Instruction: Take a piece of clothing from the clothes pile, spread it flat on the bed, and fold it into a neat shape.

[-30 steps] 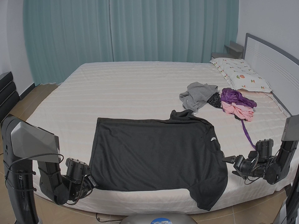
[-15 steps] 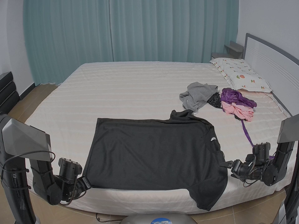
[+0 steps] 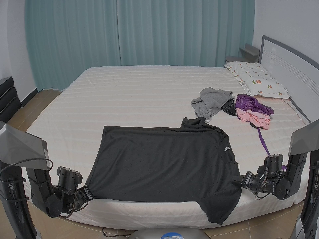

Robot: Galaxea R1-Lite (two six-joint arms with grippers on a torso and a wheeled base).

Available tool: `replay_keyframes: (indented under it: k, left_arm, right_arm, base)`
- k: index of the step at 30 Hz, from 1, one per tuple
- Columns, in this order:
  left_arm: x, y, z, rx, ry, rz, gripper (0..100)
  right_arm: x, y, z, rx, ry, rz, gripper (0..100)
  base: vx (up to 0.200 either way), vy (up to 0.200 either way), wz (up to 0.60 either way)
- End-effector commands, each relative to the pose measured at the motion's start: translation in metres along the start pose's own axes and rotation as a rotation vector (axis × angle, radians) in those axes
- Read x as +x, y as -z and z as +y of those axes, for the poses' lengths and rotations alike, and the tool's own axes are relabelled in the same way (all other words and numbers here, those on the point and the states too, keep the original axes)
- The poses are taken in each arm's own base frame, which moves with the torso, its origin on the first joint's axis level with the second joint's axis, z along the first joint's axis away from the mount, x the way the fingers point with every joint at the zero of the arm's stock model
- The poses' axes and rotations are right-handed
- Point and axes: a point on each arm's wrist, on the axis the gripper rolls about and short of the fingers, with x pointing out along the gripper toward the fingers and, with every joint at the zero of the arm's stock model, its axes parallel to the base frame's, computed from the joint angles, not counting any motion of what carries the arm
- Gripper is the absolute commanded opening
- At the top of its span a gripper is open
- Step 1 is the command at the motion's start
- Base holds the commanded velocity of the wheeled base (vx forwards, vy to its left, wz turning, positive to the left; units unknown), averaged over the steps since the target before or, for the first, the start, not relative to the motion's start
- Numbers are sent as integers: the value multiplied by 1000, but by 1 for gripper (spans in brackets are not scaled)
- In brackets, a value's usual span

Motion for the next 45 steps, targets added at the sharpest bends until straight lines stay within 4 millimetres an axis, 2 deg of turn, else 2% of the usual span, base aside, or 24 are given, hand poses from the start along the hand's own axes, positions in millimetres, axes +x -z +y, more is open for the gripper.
replay_keyframes:
  k: [1, 3, 10, 18, 22, 23, 26, 32, 33, 38, 45]
  left_arm:
    - [0, 0, -1, -1, 4, -1, 0]
    - [1, -1, -1, -3, 6, -2, 0]
    - [5, -7, -9, -69, 40, -30, 0]
    - [6, -6, -10, -82, 55, -15, 0]
    - [7, -4, -10, -83, 70, 10, 0]
    - [7, -4, -10, -89, 69, 13, 0]
    - [8, -4, -11, -101, 77, 20, 0]
    - [7, -4, -11, -102, 88, 30, 0]
    - [7, -3, -10, -104, 87, 32, 0]
    - [6, -4, -10, -103, 88, 30, 0]
    - [6, -4, -10, -103, 88, 32, 0]
  right_arm:
    - [4, -2, 0, 0, -5, -3, 0]
    - [5, -4, 1, -1, -10, -12, 0]
    - [5, -35, 16, -13, -72, -116, 0]
    - [21, -42, 26, -28, -69, -85, 0]
    - [27, -42, 23, -24, -46, -55, 0]
    - [27, -41, 22, -34, -43, -51, 100]
    - [26, -39, 20, -42, -38, -47, 100]
    - [3, -31, 16, -84, -42, -13, 100]
    - [-3, -23, 12, -128, -48, 22, 100]
    - [-16, -7, 7, -156, -54, 51, 100]
    - [-15, 18, 1, -184, -83, 136, 100]
  base:
    - [0, 0, 0]
    - [0, 0, 0]
    - [0, 0, 0]
    - [0, 0, 0]
    - [0, 0, 0]
    - [0, 0, 0]
    - [0, 0, 0]
    - [0, 0, 0]
    - [0, 0, 0]
    - [0, 0, 0]
    - [0, 0, 0]
